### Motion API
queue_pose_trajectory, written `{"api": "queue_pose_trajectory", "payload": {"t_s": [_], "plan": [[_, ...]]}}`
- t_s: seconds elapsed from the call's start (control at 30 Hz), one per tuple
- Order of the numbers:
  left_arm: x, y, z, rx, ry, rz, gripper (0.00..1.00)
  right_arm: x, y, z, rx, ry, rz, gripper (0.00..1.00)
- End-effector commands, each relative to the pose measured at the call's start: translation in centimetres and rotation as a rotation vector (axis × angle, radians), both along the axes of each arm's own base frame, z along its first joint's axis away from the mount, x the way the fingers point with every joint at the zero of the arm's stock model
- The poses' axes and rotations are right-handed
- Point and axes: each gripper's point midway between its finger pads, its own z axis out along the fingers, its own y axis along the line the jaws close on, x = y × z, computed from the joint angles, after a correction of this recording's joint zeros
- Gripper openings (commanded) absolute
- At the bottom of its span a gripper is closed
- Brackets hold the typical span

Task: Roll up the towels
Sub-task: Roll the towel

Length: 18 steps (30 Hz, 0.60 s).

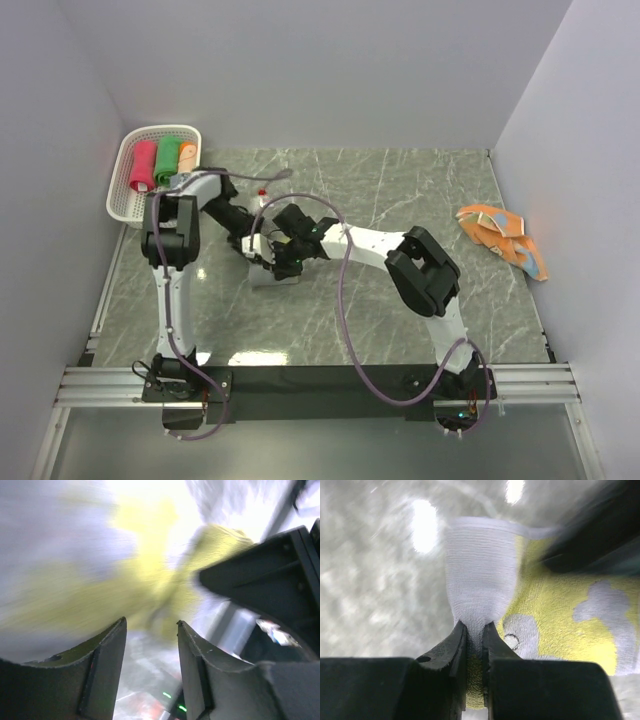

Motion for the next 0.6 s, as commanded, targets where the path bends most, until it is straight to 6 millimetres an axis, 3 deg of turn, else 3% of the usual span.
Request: {"api": "queue_pose_trajectory", "payload": {"t_s": [0.0,0.13,0.2,0.23,0.3,0.33,0.37,0.4,0.43,0.47,0.5,0.53,0.57], "plan": [[9.6,3.1,4.2,-0.046,-0.395,0.144,0.52,-3.8,-3.4,-1.5,-0.137,0.217,0.017,0.0],[13.4,5.8,11.3,-0.152,-0.522,0.339,0.56,-3.4,-3.6,-1.7,-0.164,0.354,-0.052,0.0],[14.5,7.5,13.7,-0.158,-0.583,0.408,0.57,-3.1,-3.3,-1.4,-0.152,0.389,-0.067,0.0],[14.6,8.0,15.9,-0.159,-0.625,0.441,0.58,-2.9,-3.5,-1.7,-0.161,0.407,-0.085,0.0],[15.9,9.9,18.3,-0.115,-0.742,0.493,0.58,-2.8,-3.2,-1.0,-0.161,0.448,-0.085,0.0],[15.5,10.3,21.4,-0.098,-0.824,0.52,0.59,-2.5,-3.4,-1.3,-0.168,0.48,-0.102,0.0],[16.8,11.9,23.2,-0.03,-0.954,0.546,0.61,-2.5,-3.2,-1.3,-0.165,0.507,-0.111,0.0],[16.7,12.2,24.2,-0.001,-1.016,0.555,0.63,-2.3,-2.8,-0.5,-0.147,0.549,-0.122,0.0],[16.0,12.6,28.0,0.018,-1.143,0.576,0.67,-2.3,-2.8,-1.3,-0.16,0.583,-0.131,0.0],[16.9,13.6,30.5,0.058,-1.273,0.616,0.77,-2.2,-3.0,-1.3,-0.162,0.609,-0.139,0.0],[16.8,14.2,30.5,0.082,-1.296,0.669,0.84,-2.2,-2.8,-1.5,-0.167,0.644,-0.145,0.0],[15.7,14.2,33.2,0.056,-1.306,0.788,0.99,-2.1,-2.8,-1.6,-0.169,0.662,-0.147,0.0],[15.5,14.7,34.0,0.064,-1.313,0.86,0.99,-2.1,-2.8,-1.7,-0.175,0.675,-0.152,0.0]]}}
